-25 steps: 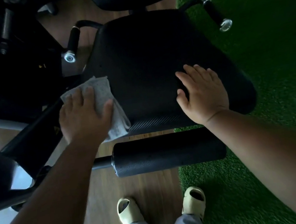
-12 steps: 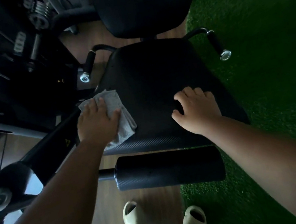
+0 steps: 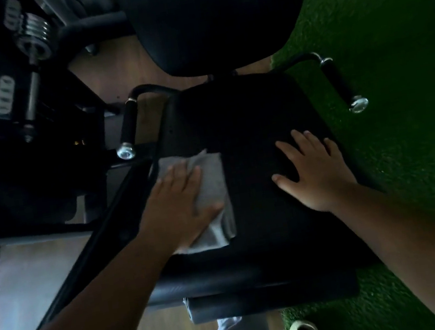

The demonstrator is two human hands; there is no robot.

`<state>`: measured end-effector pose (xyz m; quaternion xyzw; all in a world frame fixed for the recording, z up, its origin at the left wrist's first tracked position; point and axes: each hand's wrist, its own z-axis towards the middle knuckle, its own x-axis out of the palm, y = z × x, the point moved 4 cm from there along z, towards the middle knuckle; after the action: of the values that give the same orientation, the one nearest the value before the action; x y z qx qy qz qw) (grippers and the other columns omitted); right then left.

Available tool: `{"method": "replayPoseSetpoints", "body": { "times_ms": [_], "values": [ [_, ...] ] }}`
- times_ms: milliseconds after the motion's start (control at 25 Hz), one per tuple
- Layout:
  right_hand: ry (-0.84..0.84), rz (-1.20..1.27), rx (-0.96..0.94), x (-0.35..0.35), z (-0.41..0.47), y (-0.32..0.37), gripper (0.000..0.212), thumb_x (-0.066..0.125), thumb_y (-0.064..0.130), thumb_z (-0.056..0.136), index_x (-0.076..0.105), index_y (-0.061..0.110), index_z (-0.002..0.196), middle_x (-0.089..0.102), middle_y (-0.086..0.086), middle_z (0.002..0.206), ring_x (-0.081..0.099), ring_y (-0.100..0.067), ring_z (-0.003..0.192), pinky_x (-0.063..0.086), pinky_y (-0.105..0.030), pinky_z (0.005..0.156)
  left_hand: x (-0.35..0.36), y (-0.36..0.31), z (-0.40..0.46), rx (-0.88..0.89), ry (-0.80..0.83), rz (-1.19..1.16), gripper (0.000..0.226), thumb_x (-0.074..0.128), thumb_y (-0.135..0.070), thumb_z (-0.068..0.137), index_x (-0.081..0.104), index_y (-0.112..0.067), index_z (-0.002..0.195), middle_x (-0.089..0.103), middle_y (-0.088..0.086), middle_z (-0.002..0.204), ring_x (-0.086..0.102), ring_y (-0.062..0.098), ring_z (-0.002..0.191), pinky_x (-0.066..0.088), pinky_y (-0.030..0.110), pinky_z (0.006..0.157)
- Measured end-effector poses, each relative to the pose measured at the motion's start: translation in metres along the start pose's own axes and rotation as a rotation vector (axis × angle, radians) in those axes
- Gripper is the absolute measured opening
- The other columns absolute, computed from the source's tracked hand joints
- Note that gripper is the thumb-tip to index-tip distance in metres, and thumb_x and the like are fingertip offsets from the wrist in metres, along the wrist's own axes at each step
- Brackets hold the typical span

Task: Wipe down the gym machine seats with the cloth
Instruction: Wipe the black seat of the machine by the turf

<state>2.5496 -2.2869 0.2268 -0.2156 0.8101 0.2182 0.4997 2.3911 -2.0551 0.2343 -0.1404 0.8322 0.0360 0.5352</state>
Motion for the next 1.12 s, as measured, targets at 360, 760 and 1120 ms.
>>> {"method": "replayPoseSetpoints", "body": {
  "times_ms": [360,760,1120],
  "values": [
    [0.029,-0.012,0.02,0.002,0.004,-0.001,0.084,0.017,0.079,0.083,0.0,0.039,0.155,-0.011,0.001,0.166,-0.013,-0.021,0.152,-0.005,-0.051,0.121,-0.014,0.01,0.102,-0.205,0.056,-0.063,0.085,0.012,-0.078,0.088,-0.001,-0.029,0.157,-0.004,0.019,0.164,0.003,0.048,0.148,0.013,0.062,0.117],
    [0.027,0.016,0.012,0.0,0.003,0.001,0.084,0.019,0.078,0.084,0.0,0.039,0.156,-0.011,0.0,0.166,-0.013,-0.021,0.152,-0.005,-0.052,0.121,-0.013,0.013,0.09,-0.181,0.01,-0.053,0.092,0.009,-0.081,0.087,-0.002,-0.025,0.159,-0.005,0.015,0.166,-0.004,0.035,0.152,-0.001,0.054,0.121],
    [0.007,0.053,-0.012,0.002,0.002,-0.001,0.081,0.025,0.076,0.087,0.005,0.039,0.156,-0.008,0.0,0.167,-0.011,-0.021,0.152,-0.006,-0.052,0.121,-0.011,-0.011,0.069,0.148,0.044,-0.03,0.107,0.004,-0.095,0.068,-0.006,-0.036,0.157,-0.01,0.001,0.167,-0.01,0.023,0.153,0.002,0.045,0.123]
  ]
}}
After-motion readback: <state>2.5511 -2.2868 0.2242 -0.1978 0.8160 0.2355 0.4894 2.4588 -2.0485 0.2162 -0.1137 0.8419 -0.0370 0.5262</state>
